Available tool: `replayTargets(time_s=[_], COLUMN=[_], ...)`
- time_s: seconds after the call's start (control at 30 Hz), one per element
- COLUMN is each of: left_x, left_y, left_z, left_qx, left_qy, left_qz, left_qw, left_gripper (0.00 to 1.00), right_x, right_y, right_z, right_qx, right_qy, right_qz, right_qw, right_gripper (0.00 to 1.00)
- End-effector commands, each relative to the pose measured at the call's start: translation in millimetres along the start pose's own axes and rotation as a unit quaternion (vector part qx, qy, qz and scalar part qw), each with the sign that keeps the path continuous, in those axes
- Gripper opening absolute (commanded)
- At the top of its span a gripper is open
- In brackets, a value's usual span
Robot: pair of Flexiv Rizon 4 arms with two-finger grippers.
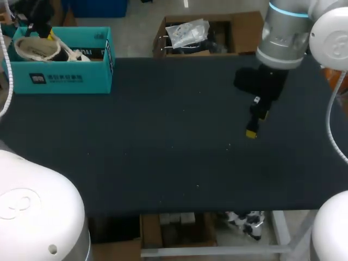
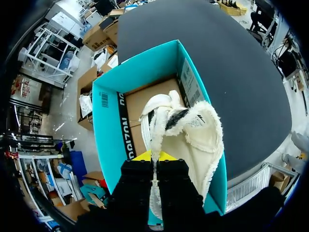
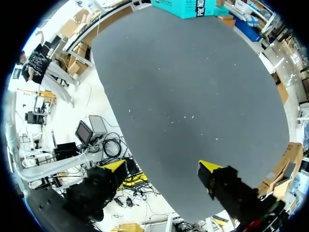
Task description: Open the shoe tongue, take the insole out of the shoe, put the insole back into the shoe, and pack the shoe into the shoebox
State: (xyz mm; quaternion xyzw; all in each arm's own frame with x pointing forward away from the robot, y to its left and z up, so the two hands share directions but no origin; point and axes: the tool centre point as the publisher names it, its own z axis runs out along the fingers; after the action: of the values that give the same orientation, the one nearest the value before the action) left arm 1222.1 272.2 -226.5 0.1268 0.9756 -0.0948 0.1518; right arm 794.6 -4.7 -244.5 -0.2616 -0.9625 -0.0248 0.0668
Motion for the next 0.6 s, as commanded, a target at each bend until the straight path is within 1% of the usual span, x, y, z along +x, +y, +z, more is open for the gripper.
replayTargets(time_s=[0.03, 0.07, 0.13, 0.3, 0.4, 0.5, 0.6], left_x=[-19.9, -19.8, -20.3, -20.0, -18.2, -18.7, -21.5], left_y=[12.5, 12.7, 15.1, 24.3, 28.0, 29.3, 23.9], left_z=[21.7, 22.6, 33.8, 63.3, 75.7, 77.5, 65.4], left_qx=[0.096, 0.098, 0.102, 0.133, 0.154, 0.178, 0.189], left_qy=[0.047, 0.051, 0.063, 0.093, 0.102, 0.095, 0.083], left_qz=[0.003, 0.003, 0.002, -0.012, -0.023, -0.036, -0.032], left_qw=[0.994, 0.994, 0.993, 0.987, 0.983, 0.979, 0.978], left_gripper=[0.0, 0.0, 0.0, 0.0, 0.0, 0.0, 0.0], right_x=[-0.1, -0.1, -0.1, -0.1, -0.1, -0.1, -0.1], right_y=[0.1, 0.1, 0.1, 0.1, 0.1, 0.1, 0.1], right_z=[-0.8, -0.8, -0.8, -0.8, -0.8, -0.8, -0.8], right_qx=[0.001, 0.001, 0.001, 0.001, 0.001, 0.001, 0.001], right_qy=[0.0, 0.0, 0.0, 0.0, 0.0, 0.0, 0.0], right_qz=[0.0, 0.0, 0.0, 0.0, 0.0, 0.0, 0.0], right_qw=[1.0, 1.0, 1.0, 1.0, 1.0, 1.0, 1.0], right_gripper=[1.0, 1.0, 1.0, 1.0, 1.0, 1.0, 1.0])
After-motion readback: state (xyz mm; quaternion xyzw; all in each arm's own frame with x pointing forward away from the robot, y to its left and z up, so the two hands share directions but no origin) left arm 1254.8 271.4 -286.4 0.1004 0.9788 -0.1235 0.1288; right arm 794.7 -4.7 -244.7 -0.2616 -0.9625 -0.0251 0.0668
